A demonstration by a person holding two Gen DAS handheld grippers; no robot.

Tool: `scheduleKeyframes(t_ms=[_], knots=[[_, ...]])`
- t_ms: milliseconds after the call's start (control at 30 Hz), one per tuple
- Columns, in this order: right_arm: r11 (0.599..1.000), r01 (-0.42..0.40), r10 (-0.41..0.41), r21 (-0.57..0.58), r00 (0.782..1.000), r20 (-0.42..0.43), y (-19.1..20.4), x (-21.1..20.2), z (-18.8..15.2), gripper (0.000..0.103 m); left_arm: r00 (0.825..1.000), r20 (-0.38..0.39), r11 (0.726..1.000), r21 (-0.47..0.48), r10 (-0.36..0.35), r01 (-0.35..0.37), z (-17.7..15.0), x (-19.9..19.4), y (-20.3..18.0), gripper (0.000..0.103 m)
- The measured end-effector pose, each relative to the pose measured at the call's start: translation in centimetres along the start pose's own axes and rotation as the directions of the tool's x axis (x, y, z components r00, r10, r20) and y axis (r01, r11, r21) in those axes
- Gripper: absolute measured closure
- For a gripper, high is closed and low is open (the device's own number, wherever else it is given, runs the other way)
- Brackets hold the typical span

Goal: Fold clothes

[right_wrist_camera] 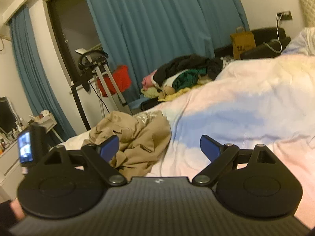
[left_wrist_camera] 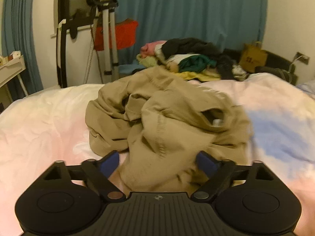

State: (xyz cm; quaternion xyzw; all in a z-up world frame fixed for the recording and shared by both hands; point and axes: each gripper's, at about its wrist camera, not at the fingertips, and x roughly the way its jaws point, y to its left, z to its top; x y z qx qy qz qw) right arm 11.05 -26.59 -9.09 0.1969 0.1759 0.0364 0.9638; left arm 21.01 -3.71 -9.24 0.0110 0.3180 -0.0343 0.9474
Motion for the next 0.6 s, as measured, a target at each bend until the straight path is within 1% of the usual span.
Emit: scheduleKeyframes(t_ms=[33,67,133,200,267,367,433,467,600], knots=[[1.0,-0.004,0.004,0.006,1.0,-0.009,-0.2,0.5,-0.1,0.013,1.0,-0.001,1.0,-0.007,-0.008,0.008,-0.1,0.8,0.3,0.038],[1.0,-0.007,0.007,0.01,1.0,-0.017,-0.4,1.0,-0.3,0.012,0.999,-0.008,0.999,-0.021,-0.033,0.033,-0.1,1.3,0.5,0.046],[1.0,-0.008,0.008,0.01,1.0,-0.027,-0.8,1.9,-0.7,0.012,0.996,-0.019,0.996,-0.038,-0.086,0.085,-0.3,1.7,0.8,0.08],[1.0,0.002,-0.002,0.016,0.999,-0.032,-1.2,2.7,-0.8,0.012,0.996,0.002,0.996,0.004,-0.087,0.087,-0.4,0.9,0.2,0.092],[0.999,0.007,-0.005,0.036,0.999,-0.035,-1.7,3.2,-0.7,0.013,0.991,0.033,0.992,0.019,-0.128,0.127,-0.5,-0.7,-0.5,0.095],[0.998,0.015,-0.015,0.061,1.0,-0.014,-2.5,3.2,-0.1,0.012,0.976,0.068,0.979,0.026,-0.205,0.203,-0.8,-3.9,-1.6,0.097],[0.997,0.021,-0.021,0.074,1.0,0.005,-3.1,2.6,0.4,0.012,0.962,0.09,0.967,0.032,-0.256,0.254,-1.1,-6.2,-2.5,0.097],[0.997,0.022,-0.024,0.08,1.0,0.013,-3.3,2.3,0.6,0.012,0.953,0.094,0.957,0.02,-0.289,0.289,-1.3,-7.5,-3.0,0.097],[0.995,0.019,-0.022,0.095,0.999,0.036,-4.3,0.5,1.9,0.013,0.921,0.092,0.925,0.023,-0.379,0.378,-2.9,-11.6,-6.0,0.097]])
